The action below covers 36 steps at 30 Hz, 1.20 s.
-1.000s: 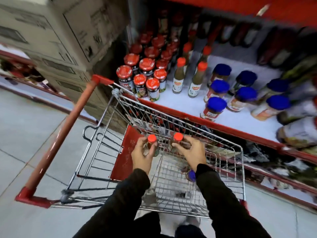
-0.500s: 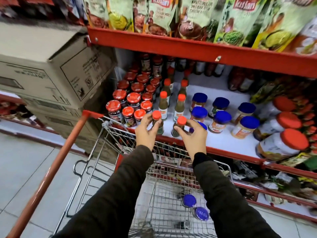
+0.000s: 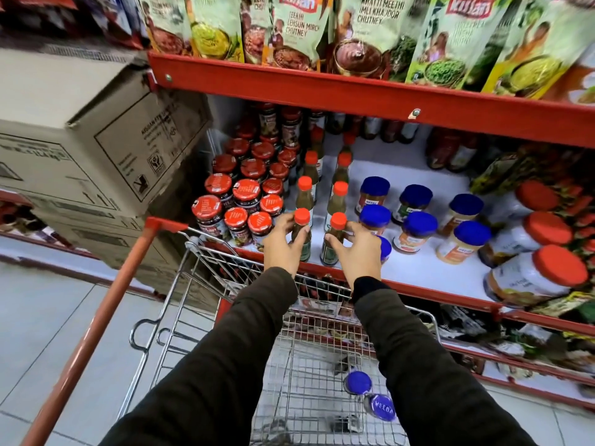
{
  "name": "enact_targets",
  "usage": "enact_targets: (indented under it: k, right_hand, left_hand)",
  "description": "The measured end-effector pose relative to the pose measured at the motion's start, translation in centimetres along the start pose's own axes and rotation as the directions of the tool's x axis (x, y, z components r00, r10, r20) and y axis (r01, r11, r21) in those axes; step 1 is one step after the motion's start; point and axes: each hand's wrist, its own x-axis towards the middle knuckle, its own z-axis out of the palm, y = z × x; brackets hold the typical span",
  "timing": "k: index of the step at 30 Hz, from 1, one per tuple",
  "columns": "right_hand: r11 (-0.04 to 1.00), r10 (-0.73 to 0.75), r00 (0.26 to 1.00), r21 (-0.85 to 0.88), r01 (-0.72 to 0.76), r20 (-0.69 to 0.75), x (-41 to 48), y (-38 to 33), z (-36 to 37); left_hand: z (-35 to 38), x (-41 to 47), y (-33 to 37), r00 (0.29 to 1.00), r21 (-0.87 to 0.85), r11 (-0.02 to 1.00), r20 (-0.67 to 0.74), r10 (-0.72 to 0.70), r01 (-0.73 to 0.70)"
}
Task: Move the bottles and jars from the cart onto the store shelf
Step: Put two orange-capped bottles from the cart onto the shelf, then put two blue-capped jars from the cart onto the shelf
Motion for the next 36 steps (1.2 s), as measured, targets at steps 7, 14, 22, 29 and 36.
enact_targets:
  k: [7, 14, 22, 29, 36]
  right_hand:
    - [1.0, -0.003, 0.999, 0.028, 0.002, 0.055, -2.7, 0.2, 0.0]
    - [0.997, -0.028, 0.978, -0.071, 0.044, 0.206, -8.8, 4.5, -0.8]
    - [0.969, 0.172, 0.88, -0.236, -0.071, 0.442, -14.8, 14.7, -3.3]
    - [0.849, 0.505, 0.613, -0.476, -0.228, 0.608, -18.7, 25.7, -4.5]
    - [0.83, 0.555, 0.474, -0.49, -0.266, 0.683, -20.4, 32.8, -0.7]
  left_hand:
    - [0.3, -1.3, -1.3, 0.999, 0.047, 0.998, -0.027, -0.033, 0.034]
    - [1.4, -8.1, -3.4, 0.998, 0.15, 0.987, 0.033, -0.055, 0.05]
    - [4.2, -16.2, -8.3, 0.899, 0.418, 0.904, 0.355, -0.256, 0.093]
    - [8.0, -21.5, -14.9, 0.706, 0.56, 0.815, 0.516, -0.484, 0.149]
    - [14.3, -24.1, -21.0, 0.59, 0.574, 0.779, 0.547, -0.594, 0.252]
